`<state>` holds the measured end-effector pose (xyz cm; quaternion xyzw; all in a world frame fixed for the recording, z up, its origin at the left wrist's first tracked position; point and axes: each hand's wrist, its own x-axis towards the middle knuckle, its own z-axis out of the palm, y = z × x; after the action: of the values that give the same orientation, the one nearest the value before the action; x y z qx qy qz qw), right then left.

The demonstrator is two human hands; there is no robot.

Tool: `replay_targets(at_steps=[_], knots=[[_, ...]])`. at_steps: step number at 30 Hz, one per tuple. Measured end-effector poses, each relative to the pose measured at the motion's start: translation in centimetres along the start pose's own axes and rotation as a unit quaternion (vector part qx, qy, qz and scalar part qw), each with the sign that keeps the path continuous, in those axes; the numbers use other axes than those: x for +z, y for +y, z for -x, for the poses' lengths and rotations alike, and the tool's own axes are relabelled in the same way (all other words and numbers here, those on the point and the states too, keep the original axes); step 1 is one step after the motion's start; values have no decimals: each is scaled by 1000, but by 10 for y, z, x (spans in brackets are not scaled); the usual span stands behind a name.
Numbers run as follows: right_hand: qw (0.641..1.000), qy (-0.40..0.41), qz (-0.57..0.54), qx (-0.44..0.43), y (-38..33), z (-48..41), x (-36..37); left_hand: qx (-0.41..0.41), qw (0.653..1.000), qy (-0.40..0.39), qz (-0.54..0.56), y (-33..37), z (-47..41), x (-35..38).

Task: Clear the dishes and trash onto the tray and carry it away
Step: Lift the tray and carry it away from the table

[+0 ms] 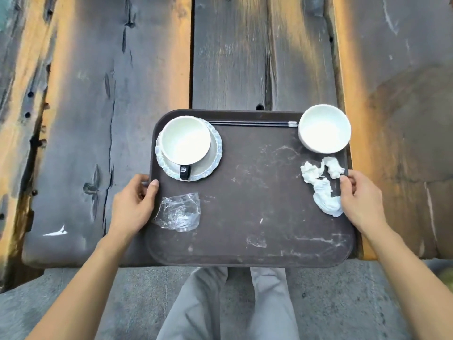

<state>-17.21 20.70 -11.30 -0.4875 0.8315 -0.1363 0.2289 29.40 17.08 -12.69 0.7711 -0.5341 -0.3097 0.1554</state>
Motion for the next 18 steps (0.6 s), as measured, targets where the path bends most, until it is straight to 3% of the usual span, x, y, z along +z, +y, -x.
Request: replay_targets(at_steps=[6, 18], knots=[[995, 72, -67, 29, -2, 5, 13, 24, 998, 61, -18, 10, -2, 10], [990, 91, -111, 5, 4, -7, 17, 21, 985, 161, 50, 1, 2, 31]])
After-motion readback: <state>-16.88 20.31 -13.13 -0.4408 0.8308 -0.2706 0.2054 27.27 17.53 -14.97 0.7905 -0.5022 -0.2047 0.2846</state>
